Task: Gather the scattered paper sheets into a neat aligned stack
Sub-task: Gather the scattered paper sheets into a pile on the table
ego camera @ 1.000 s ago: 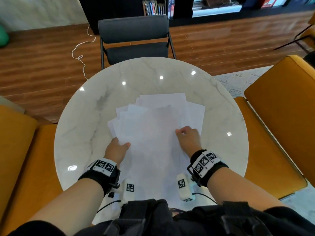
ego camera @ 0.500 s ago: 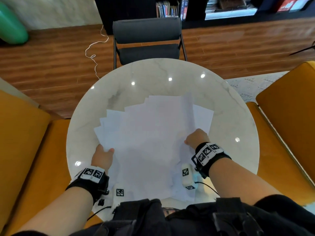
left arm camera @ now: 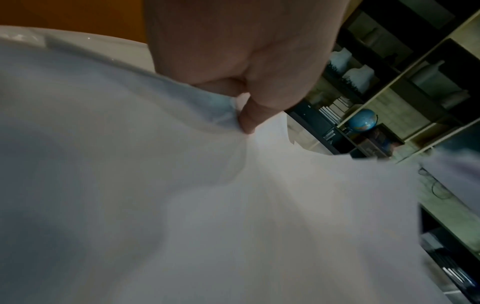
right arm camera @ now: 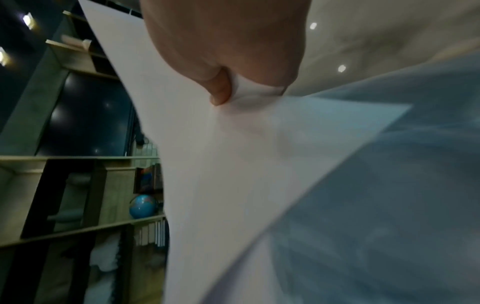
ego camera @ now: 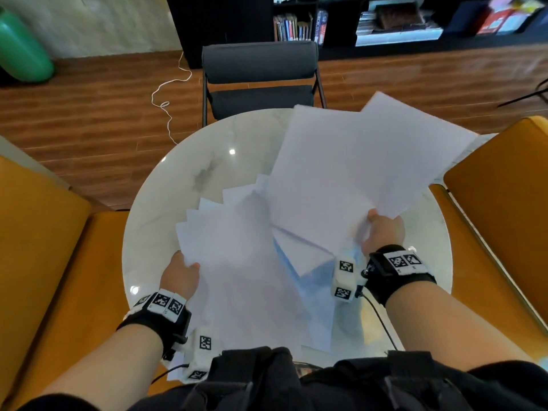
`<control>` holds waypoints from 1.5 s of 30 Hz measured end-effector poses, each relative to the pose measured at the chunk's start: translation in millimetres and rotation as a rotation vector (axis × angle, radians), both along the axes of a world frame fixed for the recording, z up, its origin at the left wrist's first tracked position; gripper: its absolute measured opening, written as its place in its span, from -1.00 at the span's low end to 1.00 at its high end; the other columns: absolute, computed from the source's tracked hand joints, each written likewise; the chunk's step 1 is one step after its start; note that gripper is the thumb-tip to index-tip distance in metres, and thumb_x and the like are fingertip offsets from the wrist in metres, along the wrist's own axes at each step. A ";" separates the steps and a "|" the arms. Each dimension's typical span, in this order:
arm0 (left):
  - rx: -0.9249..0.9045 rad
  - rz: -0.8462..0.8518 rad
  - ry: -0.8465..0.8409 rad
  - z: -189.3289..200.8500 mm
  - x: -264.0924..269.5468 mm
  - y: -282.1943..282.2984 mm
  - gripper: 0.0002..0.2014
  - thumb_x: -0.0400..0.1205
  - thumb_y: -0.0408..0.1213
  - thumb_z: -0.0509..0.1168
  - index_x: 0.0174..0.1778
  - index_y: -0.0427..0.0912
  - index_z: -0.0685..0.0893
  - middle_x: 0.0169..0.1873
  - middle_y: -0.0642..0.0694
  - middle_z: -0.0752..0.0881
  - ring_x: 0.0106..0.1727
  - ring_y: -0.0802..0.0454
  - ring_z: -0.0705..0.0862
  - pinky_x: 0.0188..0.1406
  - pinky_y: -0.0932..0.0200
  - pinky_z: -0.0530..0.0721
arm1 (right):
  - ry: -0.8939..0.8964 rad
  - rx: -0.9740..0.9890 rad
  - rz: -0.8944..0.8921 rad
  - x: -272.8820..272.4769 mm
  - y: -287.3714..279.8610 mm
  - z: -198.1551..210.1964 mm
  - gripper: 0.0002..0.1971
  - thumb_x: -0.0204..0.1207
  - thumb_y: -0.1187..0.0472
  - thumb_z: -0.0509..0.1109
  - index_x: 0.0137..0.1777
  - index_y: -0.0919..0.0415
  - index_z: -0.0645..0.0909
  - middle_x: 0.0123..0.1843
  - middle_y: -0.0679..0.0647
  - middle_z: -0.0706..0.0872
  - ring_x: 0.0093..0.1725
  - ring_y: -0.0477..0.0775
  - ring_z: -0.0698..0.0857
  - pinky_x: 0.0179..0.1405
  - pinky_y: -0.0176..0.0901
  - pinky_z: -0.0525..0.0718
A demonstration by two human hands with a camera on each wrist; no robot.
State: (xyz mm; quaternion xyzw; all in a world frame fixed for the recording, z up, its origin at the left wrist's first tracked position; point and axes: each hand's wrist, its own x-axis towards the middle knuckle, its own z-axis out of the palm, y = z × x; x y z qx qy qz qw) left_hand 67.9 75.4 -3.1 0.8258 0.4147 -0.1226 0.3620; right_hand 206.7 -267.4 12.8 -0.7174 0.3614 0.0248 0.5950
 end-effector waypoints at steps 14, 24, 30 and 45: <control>-0.451 0.129 -0.088 1.9 23.1 -18.0 -0.51 0.68 0.04 0.13 0.44 -0.19 0.46 0.37 -0.25 0.60 0.37 -0.28 0.58 0.42 -0.16 0.52 | 0.039 -0.056 0.514 -28.5 22.9 -16.8 -0.74 0.47 0.21 0.39 0.15 0.16 0.55 0.01 0.16 0.75 0.01 0.26 0.72 0.02 0.06 0.69; -0.229 -0.174 0.079 -6.5 19.8 -31.4 -0.51 0.62 -0.18 0.21 0.44 -0.29 0.33 0.20 -0.18 0.56 0.26 -0.22 0.57 0.14 0.11 0.48 | 0.162 -0.342 0.828 -32.2 43.9 -34.5 -0.52 0.47 0.30 0.42 0.38 0.22 0.41 0.17 0.22 0.69 0.08 0.22 0.67 0.06 -0.03 0.60; -0.478 -0.111 -0.019 -13.9 22.0 -28.8 -0.43 0.50 -0.10 0.39 0.42 -0.15 0.43 0.33 -0.17 0.64 0.31 -0.20 0.62 0.41 -0.17 0.54 | 0.145 -0.403 0.822 -29.9 52.8 -34.8 -0.56 0.54 0.31 0.27 0.43 0.11 0.51 0.40 0.23 0.48 0.31 0.24 0.61 0.30 -0.05 0.57; -0.508 0.112 -0.164 -5.8 39.4 -32.1 -0.63 0.60 -0.36 0.36 0.34 -0.22 0.59 0.28 -0.25 0.70 0.28 -0.27 0.66 0.39 -0.28 0.55 | 0.266 -0.143 0.216 -9.8 40.9 -35.5 -0.27 0.36 0.26 0.51 0.50 0.34 0.28 0.40 0.33 0.52 0.28 0.38 0.61 0.24 0.16 0.65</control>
